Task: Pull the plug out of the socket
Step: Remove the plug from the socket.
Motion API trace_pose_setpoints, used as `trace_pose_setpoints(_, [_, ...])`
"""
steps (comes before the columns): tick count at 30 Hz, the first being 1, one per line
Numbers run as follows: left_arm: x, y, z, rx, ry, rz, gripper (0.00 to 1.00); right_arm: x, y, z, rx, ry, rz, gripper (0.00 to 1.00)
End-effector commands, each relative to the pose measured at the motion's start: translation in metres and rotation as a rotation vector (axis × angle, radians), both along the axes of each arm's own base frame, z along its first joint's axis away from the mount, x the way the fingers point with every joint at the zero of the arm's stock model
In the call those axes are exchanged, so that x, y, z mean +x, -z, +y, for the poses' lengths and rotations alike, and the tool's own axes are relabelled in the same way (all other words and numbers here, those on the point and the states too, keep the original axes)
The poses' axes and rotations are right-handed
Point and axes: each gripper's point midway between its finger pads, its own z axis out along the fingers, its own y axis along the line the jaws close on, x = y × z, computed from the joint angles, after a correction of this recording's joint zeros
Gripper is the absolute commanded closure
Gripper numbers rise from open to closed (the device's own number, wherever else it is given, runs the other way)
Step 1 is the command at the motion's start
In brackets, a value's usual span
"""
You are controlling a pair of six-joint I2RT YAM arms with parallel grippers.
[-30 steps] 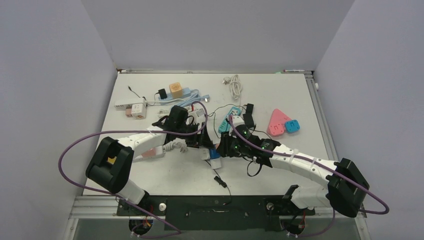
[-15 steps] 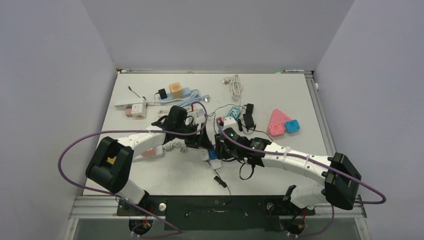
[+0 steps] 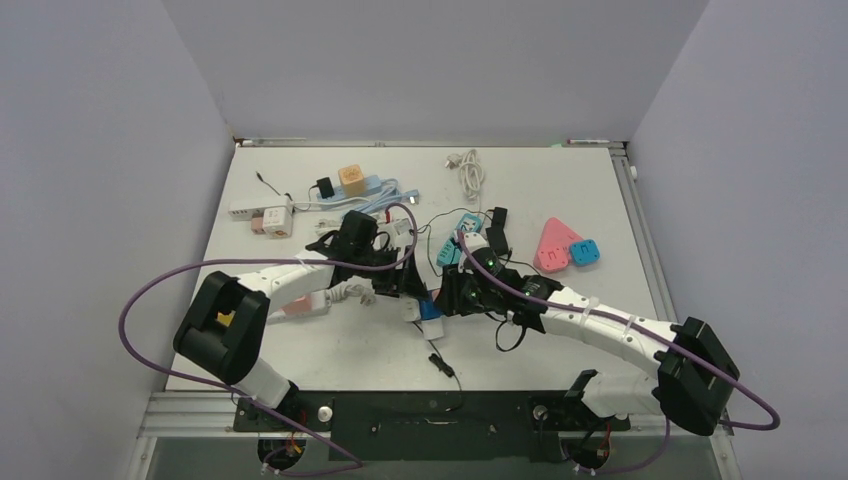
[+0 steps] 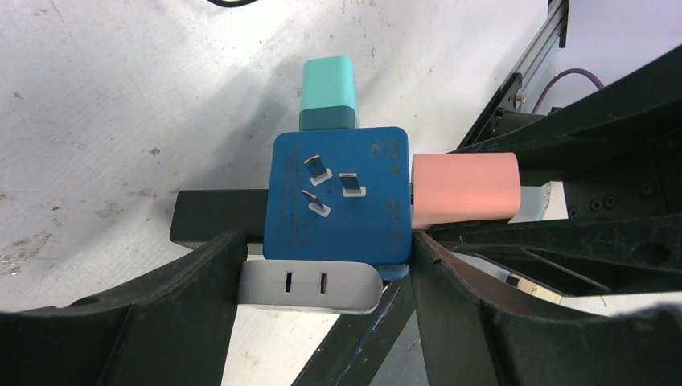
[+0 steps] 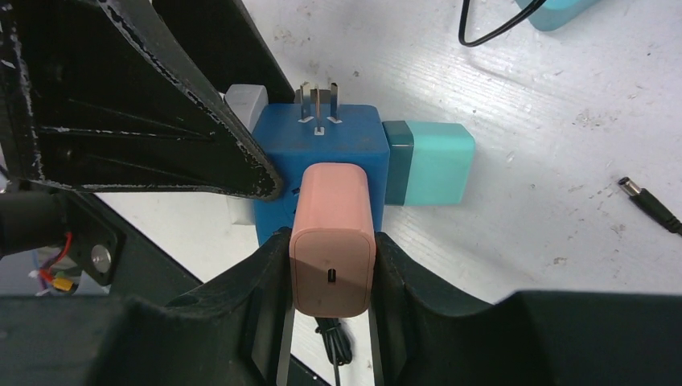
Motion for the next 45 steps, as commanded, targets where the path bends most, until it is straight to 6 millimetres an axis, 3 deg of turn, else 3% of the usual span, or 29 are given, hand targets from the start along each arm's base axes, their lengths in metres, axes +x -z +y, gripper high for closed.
trace_pose_setpoints(1, [0.008, -0.011, -0.018, -0.038, 0.024, -0.044, 1.0, -0.014, -0.098, 0.055, 0.42, -0.227, -0.117, 0.95])
trace_pose_setpoints(11, [0.009, -0.009, -0.018, -0.031, 0.023, -0.043, 1.0, -0.014, -0.098, 0.046, 0.451, -0.248, -0.099, 0.95])
trace_pose_setpoints(30, [0.01, -0.005, -0.015, -0.007, 0.012, -0.041, 1.0, 0.008, -0.055, 0.039, 0.214, 0.003, 0.077, 0.95])
trace_pose_setpoints(45, [0.01, -0.003, -0.015, -0.002, 0.012, -0.04, 1.0, 0.003, -0.044, 0.058, -0.05, 0.063, -0.008, 0.95])
